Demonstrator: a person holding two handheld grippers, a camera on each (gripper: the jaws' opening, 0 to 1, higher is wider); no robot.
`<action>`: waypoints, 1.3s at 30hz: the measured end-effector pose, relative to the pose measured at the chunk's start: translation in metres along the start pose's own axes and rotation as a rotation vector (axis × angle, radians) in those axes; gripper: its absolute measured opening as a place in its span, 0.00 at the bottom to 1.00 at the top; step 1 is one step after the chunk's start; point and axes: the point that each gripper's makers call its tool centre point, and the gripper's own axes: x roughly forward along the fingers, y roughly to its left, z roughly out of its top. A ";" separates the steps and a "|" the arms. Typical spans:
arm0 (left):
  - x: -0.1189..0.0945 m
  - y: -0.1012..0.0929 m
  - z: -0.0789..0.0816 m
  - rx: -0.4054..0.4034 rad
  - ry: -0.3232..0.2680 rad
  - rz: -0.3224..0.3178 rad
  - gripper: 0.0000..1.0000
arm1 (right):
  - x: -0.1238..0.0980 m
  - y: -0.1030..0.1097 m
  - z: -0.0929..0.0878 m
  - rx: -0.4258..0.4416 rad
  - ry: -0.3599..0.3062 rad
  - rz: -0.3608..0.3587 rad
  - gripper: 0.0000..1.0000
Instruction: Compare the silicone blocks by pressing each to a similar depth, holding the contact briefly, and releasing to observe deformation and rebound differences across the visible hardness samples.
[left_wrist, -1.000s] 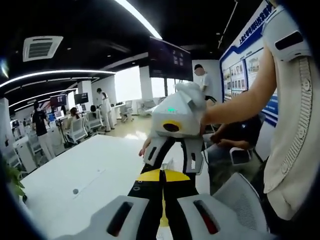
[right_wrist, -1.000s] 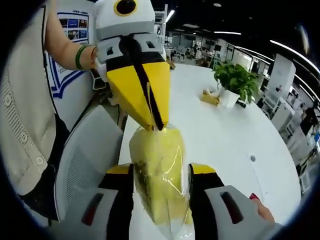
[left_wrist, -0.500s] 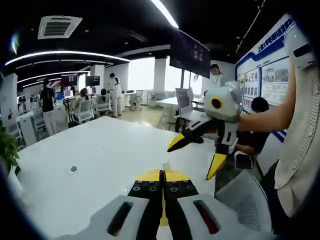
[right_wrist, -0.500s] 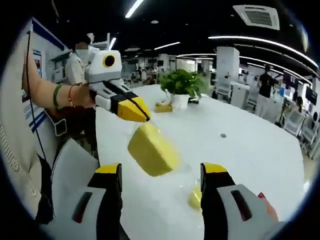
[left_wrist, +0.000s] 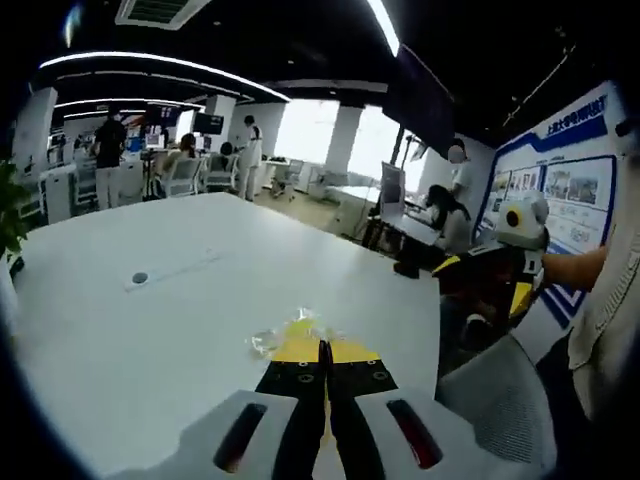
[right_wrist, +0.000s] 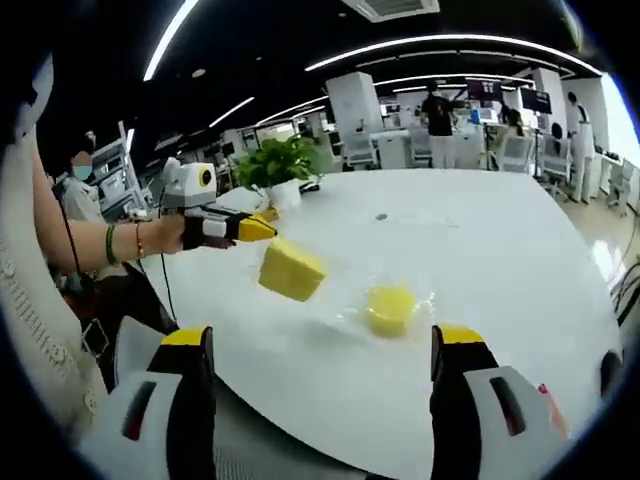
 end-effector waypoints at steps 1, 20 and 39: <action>0.001 0.002 -0.003 -0.044 -0.008 -0.023 0.00 | -0.002 0.000 -0.002 0.004 0.007 -0.006 0.83; 0.004 0.140 -0.043 -0.161 0.021 0.159 0.00 | -0.010 -0.005 -0.032 0.122 0.085 -0.142 0.87; 0.006 0.200 -0.092 -0.193 0.110 0.228 0.00 | -0.003 -0.005 -0.033 0.290 0.038 -0.142 0.81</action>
